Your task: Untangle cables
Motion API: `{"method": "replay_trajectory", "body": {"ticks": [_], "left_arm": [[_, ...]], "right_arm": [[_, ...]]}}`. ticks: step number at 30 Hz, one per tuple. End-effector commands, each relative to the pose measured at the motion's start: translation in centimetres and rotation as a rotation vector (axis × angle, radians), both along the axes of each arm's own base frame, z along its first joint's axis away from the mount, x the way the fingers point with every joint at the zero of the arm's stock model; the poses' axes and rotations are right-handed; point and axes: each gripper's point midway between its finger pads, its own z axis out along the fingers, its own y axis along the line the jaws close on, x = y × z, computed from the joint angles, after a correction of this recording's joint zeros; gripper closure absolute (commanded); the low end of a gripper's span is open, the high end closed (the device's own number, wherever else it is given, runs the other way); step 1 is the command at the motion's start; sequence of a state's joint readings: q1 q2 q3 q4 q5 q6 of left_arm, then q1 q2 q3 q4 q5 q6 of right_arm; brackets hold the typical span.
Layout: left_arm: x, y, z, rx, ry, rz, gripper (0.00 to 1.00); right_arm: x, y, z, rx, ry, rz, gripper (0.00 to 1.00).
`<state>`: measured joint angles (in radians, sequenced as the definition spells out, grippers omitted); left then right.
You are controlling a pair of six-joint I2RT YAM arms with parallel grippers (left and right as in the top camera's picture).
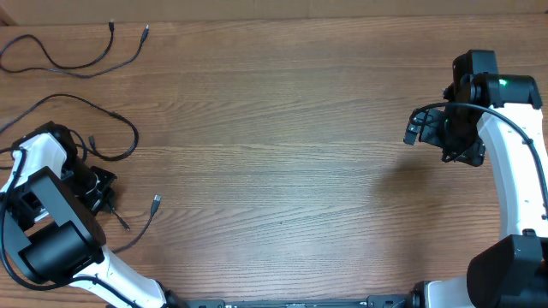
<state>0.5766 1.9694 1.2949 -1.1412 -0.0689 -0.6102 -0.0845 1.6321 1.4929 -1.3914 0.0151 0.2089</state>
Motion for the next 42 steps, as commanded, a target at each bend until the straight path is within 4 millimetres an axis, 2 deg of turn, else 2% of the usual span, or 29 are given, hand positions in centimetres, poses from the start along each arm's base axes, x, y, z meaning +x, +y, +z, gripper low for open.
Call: {"method": "replay_trajectory", "body": {"ticks": [1, 10, 14, 20, 23, 25, 27, 29, 30, 31, 34, 37, 39, 42], "left_arm": [[0.8, 0.6, 2.1, 0.031, -0.023, 0.111, 0.96], [-2.3, -0.8, 3.4, -0.009, 0.118, 0.161, 0.96], [-3.4, -0.5, 3.7, 0.001, 0.159, 0.218, 0.96], [-4.5, 0.9, 3.9, 0.057, 0.192, 0.214, 0.94], [-4.4, 1.0, 3.9, 0.059, 0.187, 0.218, 0.82], [-4.3, 1.2, 3.8, 0.062, 0.18, 0.221, 0.69], [-4.3, 1.3, 3.7, 0.063, 0.175, 0.231, 0.65], [-4.2, 1.7, 3.6, 0.072, 0.162, 0.25, 0.41], [-4.2, 1.9, 3.5, 0.075, 0.157, 0.254, 0.14], [-4.1, 2.3, 3.4, 0.081, 0.146, 0.265, 0.11], [-4.5, 3.7, 3.2, 0.095, 0.119, 0.317, 0.11], [-5.7, 6.3, 2.8, 0.126, 0.081, 0.435, 0.01], [-5.9, 7.6, 2.5, 0.115, 0.034, 0.483, 0.0], [-4.8, 9.2, 2.0, 0.049, -0.116, 0.385, 0.0]], "right_arm": [[0.0, -0.3, -0.1, -0.01, 0.001, -0.003, 0.0], [0.0, -0.3, -0.1, -0.01, 0.002, -0.003, 0.0], [0.0, -0.3, -0.1, -0.01, 0.002, -0.003, 0.0], [0.0, -0.3, -0.1, -0.01, 0.002, -0.003, 0.0], [0.0, -0.3, -0.1, -0.01, 0.002, -0.003, 0.0], [0.0, -0.3, -0.1, -0.01, 0.001, -0.003, 0.0], [0.0, -0.3, -0.1, -0.01, 0.002, -0.003, 0.0], [0.0, -0.3, -0.1, -0.01, 0.002, -0.003, 0.0], [0.0, -0.3, -0.1, -0.01, 0.002, -0.003, 0.0], [0.0, -0.3, -0.1, -0.01, 0.002, -0.003, 0.0], [0.0, -0.3, -0.1, -0.01, 0.002, -0.003, 0.0], [0.0, -0.3, -0.1, -0.01, 0.002, -0.003, 0.0], [0.0, -0.3, -0.1, -0.01, 0.002, -0.003, 0.0], [0.0, -0.3, -0.1, -0.01, 0.002, -0.003, 0.0]]}}
